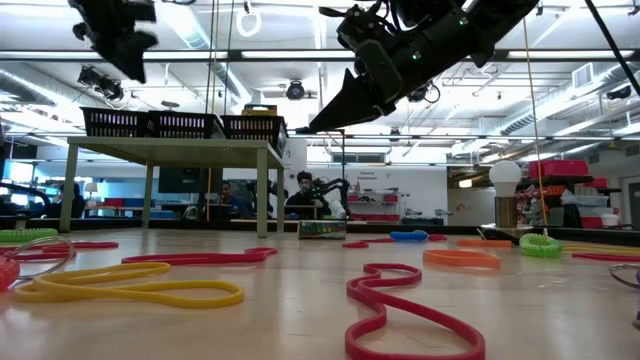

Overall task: Pick & Place Office Desk Supplies
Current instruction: Put the crayon box into the right black bin on the shelf

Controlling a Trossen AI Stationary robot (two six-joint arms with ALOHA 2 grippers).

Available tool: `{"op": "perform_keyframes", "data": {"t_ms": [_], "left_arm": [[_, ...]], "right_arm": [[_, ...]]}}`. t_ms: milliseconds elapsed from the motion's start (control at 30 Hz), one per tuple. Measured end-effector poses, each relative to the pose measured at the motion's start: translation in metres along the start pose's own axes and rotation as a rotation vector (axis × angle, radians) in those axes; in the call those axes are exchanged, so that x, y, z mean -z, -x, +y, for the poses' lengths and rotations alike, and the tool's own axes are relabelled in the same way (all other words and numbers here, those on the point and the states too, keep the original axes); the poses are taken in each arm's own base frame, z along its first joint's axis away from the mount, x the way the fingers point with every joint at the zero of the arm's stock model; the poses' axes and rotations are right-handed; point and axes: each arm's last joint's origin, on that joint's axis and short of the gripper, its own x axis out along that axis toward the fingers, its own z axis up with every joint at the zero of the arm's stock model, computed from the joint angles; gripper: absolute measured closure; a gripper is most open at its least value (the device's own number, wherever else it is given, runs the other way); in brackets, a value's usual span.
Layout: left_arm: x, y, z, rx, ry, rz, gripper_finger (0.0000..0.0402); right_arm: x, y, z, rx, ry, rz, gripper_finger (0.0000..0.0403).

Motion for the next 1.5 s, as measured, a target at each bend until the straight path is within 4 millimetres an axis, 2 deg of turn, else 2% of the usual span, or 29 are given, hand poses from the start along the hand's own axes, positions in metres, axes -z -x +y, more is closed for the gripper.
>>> {"op": "perform_keyframes", "data": {"t_ms": [133, 300, 500, 700, 867, 1167, 1500], "left_arm": [[0.008, 0.010, -0.015, 0.283, 0.011, -0.118, 0.0306], [0.028, 0.004, -0.057, 0.603, 0.004, -0.248, 0.0387], [0.054, 0.003, -0.109, 0.826, -0.006, -0.466, 0.0391], [0.074, 0.006, -0.145, 0.979, 0.034, -0.641, 0.0390], [0.086, 0.004, -0.162, 1.023, 0.016, -0.651, 0.0390], [0.089, -0.005, -0.186, 0.989, -0.030, -0.591, 0.0389], [0.090, -0.008, -0.196, 0.984, -0.046, -0.583, 0.0389]], "right_arm": [[-0.001, 0.000, -0.002, 0.059, 0.001, -0.001, 0.0387], [-0.001, 0.001, 0.003, 0.119, 0.021, 0.005, 0.0393], [-0.006, 0.015, 0.019, 0.144, 0.023, 0.010, 0.0398], [-0.009, 0.035, 0.028, 0.181, -0.032, 0.043, 0.0397], [-0.004, 0.037, 0.037, 0.149, -0.099, 0.080, 0.0397], [0.017, 0.046, 0.056, 0.120, -0.232, 0.264, 0.0397], [0.019, 0.057, 0.078, 0.088, -0.418, 0.275, 0.0376]]}}
